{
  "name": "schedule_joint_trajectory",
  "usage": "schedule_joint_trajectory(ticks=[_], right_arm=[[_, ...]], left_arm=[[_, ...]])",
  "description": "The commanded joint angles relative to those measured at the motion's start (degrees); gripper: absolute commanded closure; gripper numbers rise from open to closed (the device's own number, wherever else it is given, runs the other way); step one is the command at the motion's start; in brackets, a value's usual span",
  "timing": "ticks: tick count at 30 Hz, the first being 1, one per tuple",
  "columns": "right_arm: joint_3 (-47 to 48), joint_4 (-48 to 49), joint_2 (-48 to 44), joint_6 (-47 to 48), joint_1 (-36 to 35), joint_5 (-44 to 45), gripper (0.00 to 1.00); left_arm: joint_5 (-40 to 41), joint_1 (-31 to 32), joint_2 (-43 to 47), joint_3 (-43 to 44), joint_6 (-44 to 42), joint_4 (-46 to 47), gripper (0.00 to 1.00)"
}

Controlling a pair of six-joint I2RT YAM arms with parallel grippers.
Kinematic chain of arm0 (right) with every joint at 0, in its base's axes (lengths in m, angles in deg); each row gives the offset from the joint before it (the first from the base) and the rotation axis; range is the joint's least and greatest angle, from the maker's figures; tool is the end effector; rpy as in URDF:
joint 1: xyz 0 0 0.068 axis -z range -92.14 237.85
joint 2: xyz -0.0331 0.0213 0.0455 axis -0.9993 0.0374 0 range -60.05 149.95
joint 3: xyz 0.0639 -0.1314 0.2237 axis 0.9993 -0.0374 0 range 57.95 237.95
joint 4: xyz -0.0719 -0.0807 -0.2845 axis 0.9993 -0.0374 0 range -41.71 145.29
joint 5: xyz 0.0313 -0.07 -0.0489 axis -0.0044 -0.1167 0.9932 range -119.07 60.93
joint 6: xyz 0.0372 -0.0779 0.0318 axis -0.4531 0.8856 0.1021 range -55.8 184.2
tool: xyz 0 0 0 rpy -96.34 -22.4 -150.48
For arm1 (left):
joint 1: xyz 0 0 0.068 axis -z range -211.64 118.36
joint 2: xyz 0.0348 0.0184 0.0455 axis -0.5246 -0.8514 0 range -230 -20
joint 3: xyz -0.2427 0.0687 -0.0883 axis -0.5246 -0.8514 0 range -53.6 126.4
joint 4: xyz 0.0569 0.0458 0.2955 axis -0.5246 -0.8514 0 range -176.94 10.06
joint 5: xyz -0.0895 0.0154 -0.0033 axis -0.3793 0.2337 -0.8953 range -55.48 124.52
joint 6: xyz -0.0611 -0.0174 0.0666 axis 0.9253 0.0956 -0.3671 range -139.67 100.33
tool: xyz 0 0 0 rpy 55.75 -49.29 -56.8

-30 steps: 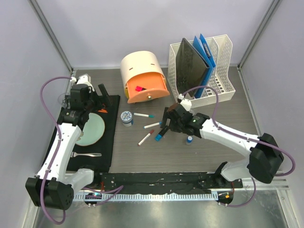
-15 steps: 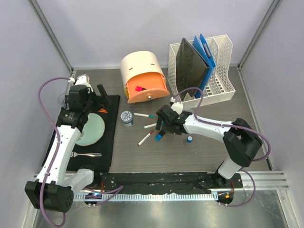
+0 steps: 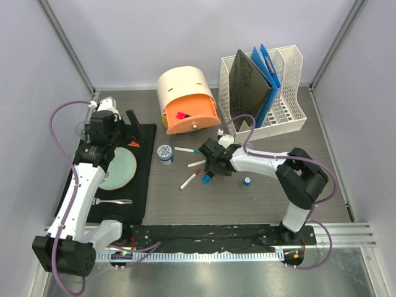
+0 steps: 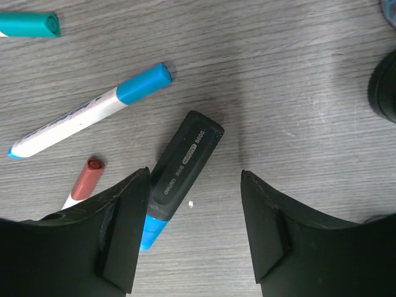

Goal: Organize the desk
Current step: Pick up the stationery from the center of the board.

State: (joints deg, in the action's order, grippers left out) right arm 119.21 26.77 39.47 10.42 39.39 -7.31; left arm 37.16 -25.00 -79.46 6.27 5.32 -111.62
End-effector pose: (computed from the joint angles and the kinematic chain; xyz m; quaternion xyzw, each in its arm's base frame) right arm 0.2796 0.2697 0.0969 0.0826 0.9591 0.0378 0.2680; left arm 0.3109 -0.0323 0.3167 -0.1501 0.8583 -0.1143 0.4772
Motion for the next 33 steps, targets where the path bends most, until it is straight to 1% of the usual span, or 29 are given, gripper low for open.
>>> schedule_joint_trajectory(ticks=[1, 5, 9, 10, 12, 13, 15, 16, 17, 19, 20, 21, 22, 25, 29, 33], right_arm=[[2.82, -0.05, 1.37, 1.13, -0.40, 1.53, 0.40], [2.99, -0.05, 2.34, 1.48, -0.40, 1.36, 0.49], [1.85, -0.40, 2.52, 0.96, -0.49, 1.27, 0.51], [1.68, -0.32, 2.60, 0.96, -0.49, 1.18, 0.54], [1.06, -0.31, 2.60, 1.13, -0.49, 1.27, 0.64], [0.97, -0.32, 2.60, 1.13, -0.49, 1.44, 0.66], [0.71, -0.32, 2.78, 1.66, -0.49, 1.27, 0.67], [0.62, -0.23, 2.95, 1.83, -0.49, 1.09, 0.69], [0.53, -0.31, 3.04, 2.01, -0.49, 0.92, 0.74], [0.53, -0.23, 2.96, 3.06, -0.49, 0.74, 0.80], [0.36, -0.05, 2.78, 3.50, -0.49, 0.39, 0.90], [0.36, 0.12, 2.61, 4.03, -0.49, 0.30, 0.95], [0.36, 0.12, 1.82, 4.73, -0.49, 0.13, 0.97], [-0.43, 1.35, -0.46, 7.19, -0.49, -0.66, 0.99], [-2.45, 3.90, -7.65, 9.39, -0.49, -2.07, 0.99], [-3.07, 5.66, -11.27, 10.36, -0.49, -3.65, 0.99]], left_arm=[[1.41, -0.13, 0.22, 0.33, -1.26, 0.30, 0.00], [1.58, -0.13, 0.22, 0.24, -1.44, 0.04, 0.00], [1.58, -0.22, 0.22, 0.15, -1.35, 0.04, 0.00], [1.58, -0.22, 0.14, 0.15, -1.44, 0.04, 0.00], [1.50, -0.30, 0.22, 0.24, -1.53, -0.05, 0.00], [1.50, -0.31, 0.22, 0.33, -1.53, -0.13, 0.00], [1.58, -0.31, 0.31, 0.24, -1.44, -0.05, 0.00], [1.41, -0.31, 0.40, 0.15, -1.44, 0.21, 0.00], [0.71, -0.31, 0.23, -0.02, -1.53, 0.30, 0.00], [0.01, -0.39, -0.30, 0.06, -1.53, 0.13, 0.00], [-0.17, -0.39, -0.65, 0.06, -1.53, 0.13, 0.00], [-0.69, -0.39, -1.18, 0.15, -1.44, 0.04, 0.00], [-1.31, -0.39, -1.44, 0.15, -1.53, 0.13, 0.00], [-5.26, -0.48, -1.89, -0.29, -1.62, 1.35, 0.00], [-7.38, -0.39, -1.71, -0.55, -1.61, 2.59, 0.00], [-8.78, -0.39, -1.45, -0.29, -1.79, 2.77, 0.00]])
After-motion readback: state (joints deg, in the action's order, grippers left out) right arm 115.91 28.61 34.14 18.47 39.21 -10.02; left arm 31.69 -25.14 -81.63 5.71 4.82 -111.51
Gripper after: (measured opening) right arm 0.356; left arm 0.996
